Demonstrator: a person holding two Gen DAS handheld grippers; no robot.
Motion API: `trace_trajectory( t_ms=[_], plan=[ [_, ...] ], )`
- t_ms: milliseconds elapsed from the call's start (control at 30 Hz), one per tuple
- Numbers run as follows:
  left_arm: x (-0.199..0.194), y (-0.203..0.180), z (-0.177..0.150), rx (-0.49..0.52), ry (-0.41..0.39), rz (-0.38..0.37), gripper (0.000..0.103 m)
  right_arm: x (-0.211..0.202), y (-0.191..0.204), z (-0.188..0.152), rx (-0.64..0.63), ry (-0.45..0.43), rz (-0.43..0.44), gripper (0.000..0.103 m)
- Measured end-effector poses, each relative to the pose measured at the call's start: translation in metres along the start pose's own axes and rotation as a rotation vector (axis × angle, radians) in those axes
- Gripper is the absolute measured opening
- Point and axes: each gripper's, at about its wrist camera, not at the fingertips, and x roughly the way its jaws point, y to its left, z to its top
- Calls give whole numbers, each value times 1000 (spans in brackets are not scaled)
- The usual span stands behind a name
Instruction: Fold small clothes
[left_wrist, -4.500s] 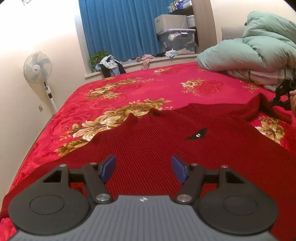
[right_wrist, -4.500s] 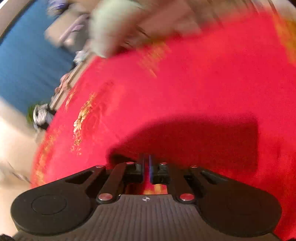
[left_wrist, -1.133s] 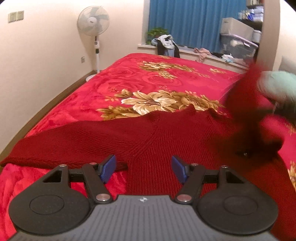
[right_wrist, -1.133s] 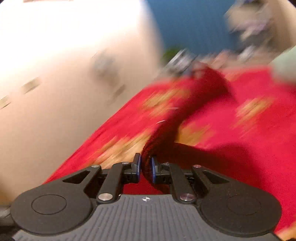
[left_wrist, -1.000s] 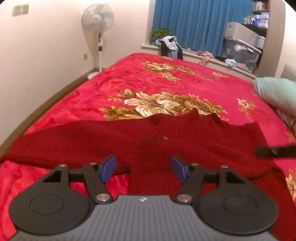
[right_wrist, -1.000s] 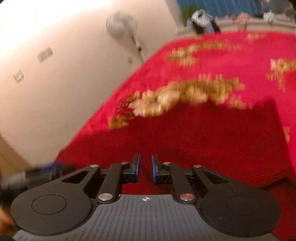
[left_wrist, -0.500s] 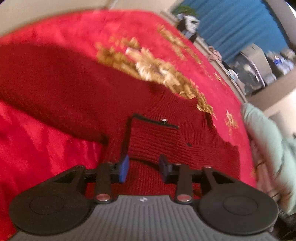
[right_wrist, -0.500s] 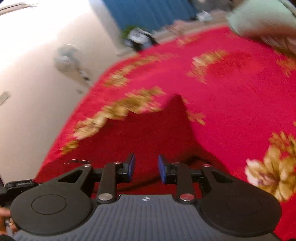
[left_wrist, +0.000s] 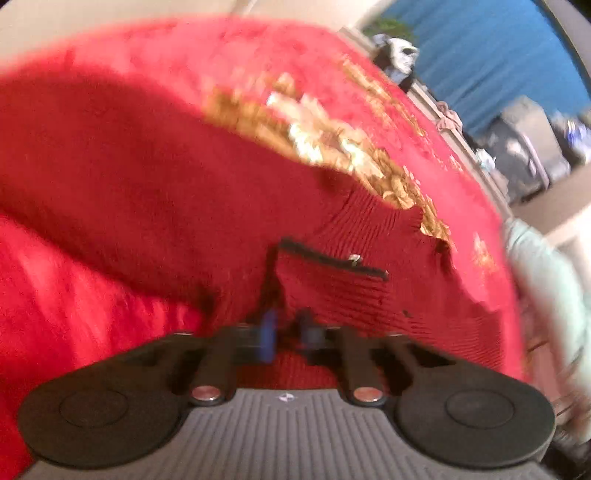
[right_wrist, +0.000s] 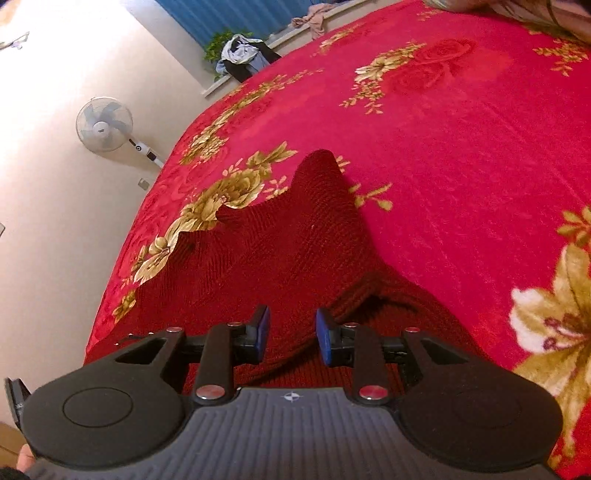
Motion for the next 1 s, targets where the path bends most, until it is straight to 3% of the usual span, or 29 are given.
trace_trajectory(
  t_ms=[133, 200, 267, 333, 400, 500, 533, 600, 700, 833, 1000],
  plan=[
    [-63, -16, 12, 51, -224, -68, 8, 8, 1, 0, 15, 2, -3, 30],
    [-75, -16, 12, 78, -269, -15, 9, 8, 0, 1, 27, -5, 13, 30],
    [-61, -9, 12, 84, -167, 63, 11, 11, -1, 2, 22, -4, 6, 30],
    [-46, -1, 13, 76, -62, 101, 11, 16, -5, 2, 20, 2, -67, 30],
    [-52, -1, 13, 98, -106, 130, 18, 20, -13, 2, 45, 26, -130, 27],
    [-57, -10, 13, 146, -129, 73, 26, 16, -14, 4, 62, 16, -121, 27],
    [-53, -11, 11, 154, -109, 49, 26, 14, -10, 4, 48, 4, -109, 29],
    [-39, -15, 6, 164, -41, 17, 37, 11, -2, 5, 30, -8, -57, 29],
    [-14, -18, -4, 221, 63, 64, 43, 19, -6, 3, 91, 38, 11, 31],
    [-15, -22, -7, 248, 48, 55, 50, 37, -25, 0, 198, 108, -1, 35],
    [-13, -25, -9, 262, 62, 48, 51, 36, -37, 10, 295, 51, 35, 36]
  ],
)
